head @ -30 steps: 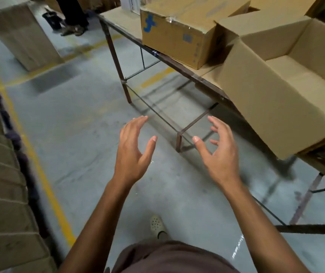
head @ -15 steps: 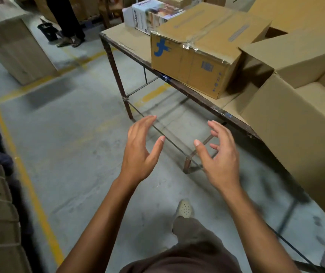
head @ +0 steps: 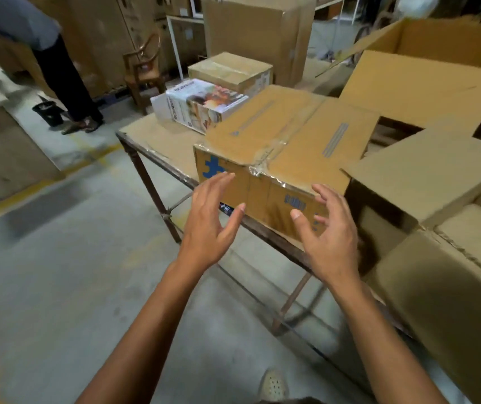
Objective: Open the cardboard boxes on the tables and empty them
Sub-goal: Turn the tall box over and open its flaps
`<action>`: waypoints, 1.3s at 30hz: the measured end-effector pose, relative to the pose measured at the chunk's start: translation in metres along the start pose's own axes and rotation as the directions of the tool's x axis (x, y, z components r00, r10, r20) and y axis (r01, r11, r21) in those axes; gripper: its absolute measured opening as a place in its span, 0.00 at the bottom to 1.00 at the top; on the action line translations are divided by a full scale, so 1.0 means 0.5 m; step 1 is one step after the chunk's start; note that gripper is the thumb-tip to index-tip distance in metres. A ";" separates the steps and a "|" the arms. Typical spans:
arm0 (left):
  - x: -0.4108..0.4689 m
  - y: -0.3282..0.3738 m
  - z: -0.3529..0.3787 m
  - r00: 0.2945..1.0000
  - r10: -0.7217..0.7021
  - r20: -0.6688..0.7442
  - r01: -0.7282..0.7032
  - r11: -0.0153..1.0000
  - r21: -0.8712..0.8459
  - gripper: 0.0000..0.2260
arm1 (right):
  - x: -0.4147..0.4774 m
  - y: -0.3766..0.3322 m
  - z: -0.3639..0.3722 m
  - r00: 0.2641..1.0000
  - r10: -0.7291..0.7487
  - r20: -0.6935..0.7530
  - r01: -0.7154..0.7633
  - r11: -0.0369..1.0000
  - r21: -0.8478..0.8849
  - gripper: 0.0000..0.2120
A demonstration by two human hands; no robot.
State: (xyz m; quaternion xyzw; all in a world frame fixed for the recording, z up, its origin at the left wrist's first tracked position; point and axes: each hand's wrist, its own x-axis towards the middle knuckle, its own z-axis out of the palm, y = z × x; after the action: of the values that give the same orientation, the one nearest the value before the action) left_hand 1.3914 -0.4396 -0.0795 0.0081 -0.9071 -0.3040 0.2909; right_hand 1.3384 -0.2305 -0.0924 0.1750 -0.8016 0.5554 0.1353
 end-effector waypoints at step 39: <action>0.509 -0.232 0.249 0.517 0.229 0.825 -0.476 0.878 0.055 0.41 | 0.319 0.071 0.145 0.851 0.494 0.178 -0.110 0.499 -0.860 0.55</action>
State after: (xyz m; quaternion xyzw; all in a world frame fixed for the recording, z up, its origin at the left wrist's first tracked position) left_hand 1.0948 -0.5147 -0.0911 -0.2746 -0.9536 -0.0797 -0.0938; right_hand 1.1776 -0.3081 -0.0818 0.0541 -0.9929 0.0809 -0.0690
